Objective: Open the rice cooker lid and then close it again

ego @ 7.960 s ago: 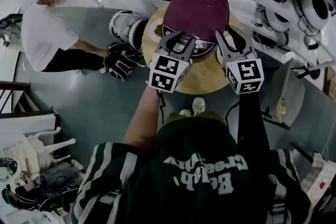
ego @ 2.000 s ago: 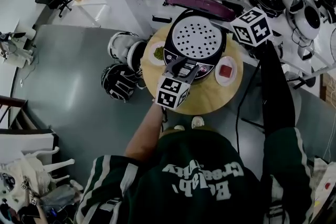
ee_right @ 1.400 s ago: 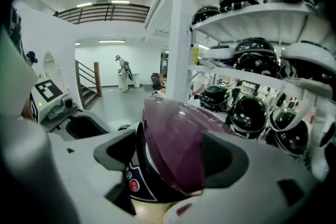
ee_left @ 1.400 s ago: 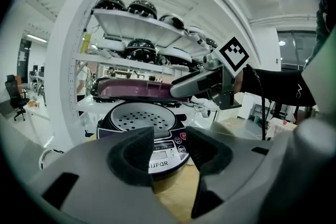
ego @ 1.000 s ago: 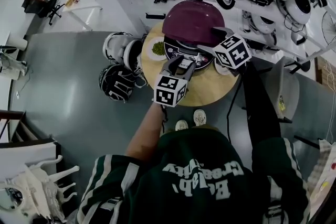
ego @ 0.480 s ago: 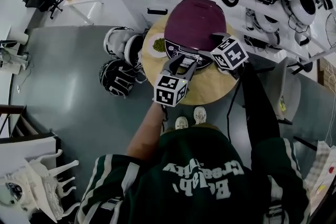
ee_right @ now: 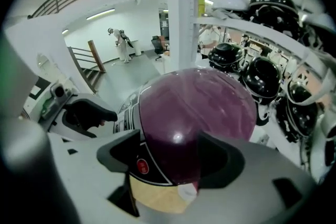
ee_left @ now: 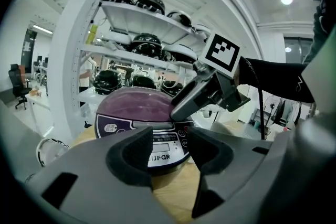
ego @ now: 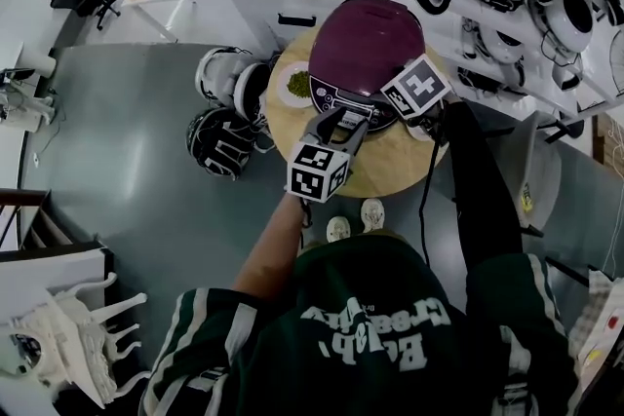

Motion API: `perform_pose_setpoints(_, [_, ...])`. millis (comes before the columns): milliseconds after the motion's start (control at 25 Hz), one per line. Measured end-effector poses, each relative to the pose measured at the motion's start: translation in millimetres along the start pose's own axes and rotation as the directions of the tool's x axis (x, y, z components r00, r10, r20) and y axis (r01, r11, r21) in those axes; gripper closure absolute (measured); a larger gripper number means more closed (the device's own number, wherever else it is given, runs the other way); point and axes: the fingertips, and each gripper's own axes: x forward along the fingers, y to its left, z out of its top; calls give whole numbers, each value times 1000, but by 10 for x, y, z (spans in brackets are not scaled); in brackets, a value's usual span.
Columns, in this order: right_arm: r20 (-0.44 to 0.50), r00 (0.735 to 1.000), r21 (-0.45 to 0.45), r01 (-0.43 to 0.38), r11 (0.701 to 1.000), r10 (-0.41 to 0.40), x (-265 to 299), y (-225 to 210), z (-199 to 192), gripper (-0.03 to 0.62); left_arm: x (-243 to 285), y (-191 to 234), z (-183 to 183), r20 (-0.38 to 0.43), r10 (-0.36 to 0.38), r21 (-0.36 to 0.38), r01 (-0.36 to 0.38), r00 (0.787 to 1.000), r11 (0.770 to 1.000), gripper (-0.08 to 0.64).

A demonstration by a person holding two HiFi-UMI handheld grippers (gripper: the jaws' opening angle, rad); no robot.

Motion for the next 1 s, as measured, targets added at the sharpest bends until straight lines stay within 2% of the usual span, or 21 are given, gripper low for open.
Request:
perform_pose_setpoints(80, [-37,999,-5,13,1000,-13,23,2,-16,247,1,3,-20,-5,-1,3,1,1000,1000,356])
perform_pose_setpoints(200, [-130,990,-59,45,997,-52,102,34,-47,229,-1,16,-45,-10,-2,1,3,1000,1000,356])
perform_pose_setpoints(320, [-215,976,-111,13,994,-37,92,25,-71,253,4,-4,-18,-5,-7,-3,7,1000,1000,354])
perform_pose_setpoints(400, [-236,972,-129,-19,991,-12,66,13,-84,259,12,-25,6,-1,-9,-6,9,1000,1000,354])
perform_pose_setpoints(600, [-150,989,-167,-29,985,3,40,77,-103,235,-19,-45,5,2,-10,-3,10,1000,1000,354])
perform_pose_setpoints(760, [-92,995,-286,3,958,-31,29,147,-98,232,-54,-8,-21,-3,-6,-7,6,1000,1000,353])
perform_pose_setpoints(880, [-34,999,-291,-37,956,28,25,227,-28,230,-67,28,-56,-8,2,-15,-2,1000,1000,353])
perform_pose_setpoints(1000, [34,993,-300,-97,949,113,5,399,100,255,-72,45,-90,-16,6,-20,-7,1000,1000,352])
